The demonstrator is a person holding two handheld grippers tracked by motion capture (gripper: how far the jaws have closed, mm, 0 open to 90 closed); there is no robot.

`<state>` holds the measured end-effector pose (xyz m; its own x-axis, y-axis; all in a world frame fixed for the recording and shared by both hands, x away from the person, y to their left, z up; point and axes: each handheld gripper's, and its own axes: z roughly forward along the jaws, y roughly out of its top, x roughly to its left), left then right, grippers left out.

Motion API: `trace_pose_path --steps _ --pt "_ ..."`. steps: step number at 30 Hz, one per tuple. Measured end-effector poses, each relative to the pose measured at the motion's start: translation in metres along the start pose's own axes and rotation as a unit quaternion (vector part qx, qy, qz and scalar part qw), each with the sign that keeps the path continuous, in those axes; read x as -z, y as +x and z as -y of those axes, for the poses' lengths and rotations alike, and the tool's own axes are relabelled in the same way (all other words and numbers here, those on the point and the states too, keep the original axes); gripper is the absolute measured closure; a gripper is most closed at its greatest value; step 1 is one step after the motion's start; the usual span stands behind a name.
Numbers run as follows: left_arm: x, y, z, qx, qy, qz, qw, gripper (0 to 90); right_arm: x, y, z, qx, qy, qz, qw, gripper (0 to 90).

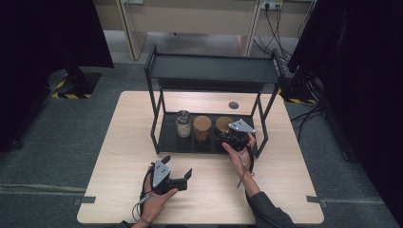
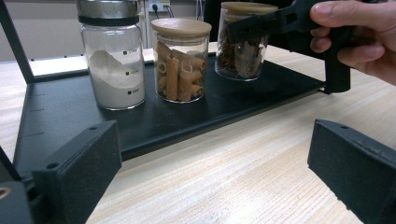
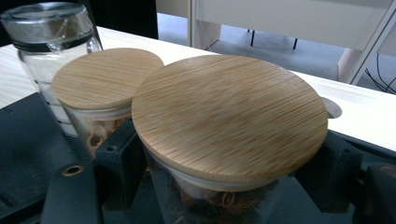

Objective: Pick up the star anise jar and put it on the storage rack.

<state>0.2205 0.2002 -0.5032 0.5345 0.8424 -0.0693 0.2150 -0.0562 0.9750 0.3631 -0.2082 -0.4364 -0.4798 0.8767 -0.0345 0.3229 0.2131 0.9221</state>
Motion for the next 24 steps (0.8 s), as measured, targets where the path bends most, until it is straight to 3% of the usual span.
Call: trace_pose_path --steps 24 --pt "0.0 0.0 0.0 -0.001 0.0 0.001 1.0 2.3 -0.017 0.0 0.0 -0.007 0.008 0.002 0.9999 25.8"
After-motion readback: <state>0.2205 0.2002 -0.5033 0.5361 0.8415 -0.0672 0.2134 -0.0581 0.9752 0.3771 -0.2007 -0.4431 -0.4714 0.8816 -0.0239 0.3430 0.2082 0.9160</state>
